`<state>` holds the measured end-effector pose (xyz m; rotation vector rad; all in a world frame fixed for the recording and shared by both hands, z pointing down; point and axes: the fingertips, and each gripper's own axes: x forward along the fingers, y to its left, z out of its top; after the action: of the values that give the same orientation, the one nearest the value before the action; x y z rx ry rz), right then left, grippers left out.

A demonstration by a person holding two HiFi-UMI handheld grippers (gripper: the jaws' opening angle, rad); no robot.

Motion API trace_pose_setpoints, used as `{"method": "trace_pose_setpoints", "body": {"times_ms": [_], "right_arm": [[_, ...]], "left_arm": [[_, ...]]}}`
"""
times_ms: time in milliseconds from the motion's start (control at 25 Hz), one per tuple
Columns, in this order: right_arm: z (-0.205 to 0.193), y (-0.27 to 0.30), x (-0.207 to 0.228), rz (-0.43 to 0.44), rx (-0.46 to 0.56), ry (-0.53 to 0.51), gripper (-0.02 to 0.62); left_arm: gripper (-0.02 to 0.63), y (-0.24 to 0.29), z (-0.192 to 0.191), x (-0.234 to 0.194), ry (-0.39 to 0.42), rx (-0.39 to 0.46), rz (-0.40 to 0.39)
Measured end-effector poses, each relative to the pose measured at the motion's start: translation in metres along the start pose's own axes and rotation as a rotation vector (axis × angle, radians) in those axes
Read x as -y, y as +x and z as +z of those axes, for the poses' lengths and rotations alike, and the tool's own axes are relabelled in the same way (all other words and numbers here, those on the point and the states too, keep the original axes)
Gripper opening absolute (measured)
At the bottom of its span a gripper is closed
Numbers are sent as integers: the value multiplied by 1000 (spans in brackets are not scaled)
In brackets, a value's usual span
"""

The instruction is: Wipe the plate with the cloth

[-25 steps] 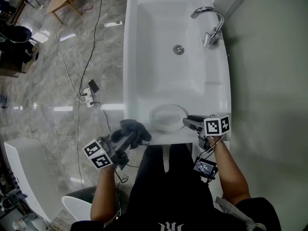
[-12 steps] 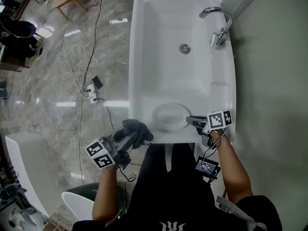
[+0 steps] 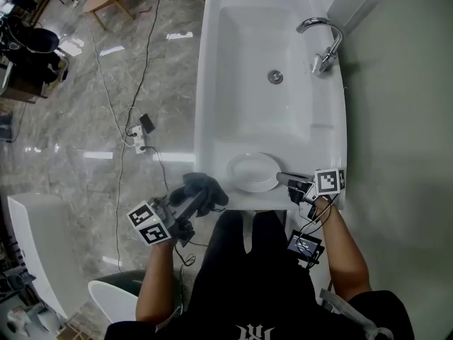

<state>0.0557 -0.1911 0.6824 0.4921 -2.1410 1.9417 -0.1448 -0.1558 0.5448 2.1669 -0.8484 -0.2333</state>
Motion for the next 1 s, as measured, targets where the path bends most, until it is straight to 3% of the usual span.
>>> {"method": "trace_pose_setpoints", "body": {"times_ms": [520,800,1000], "right_arm": [[-5,-32,-66,87,124,-108,11],[1,-49,-115,125,216,-204,11],[-2,-51,-141,103,244,-298,11]], "left_arm": [[64,13,18,55,46,14,-85],[63,54,-5,87,42,-210,-12],[63,95,-9,117,100,-271,-25]]}}
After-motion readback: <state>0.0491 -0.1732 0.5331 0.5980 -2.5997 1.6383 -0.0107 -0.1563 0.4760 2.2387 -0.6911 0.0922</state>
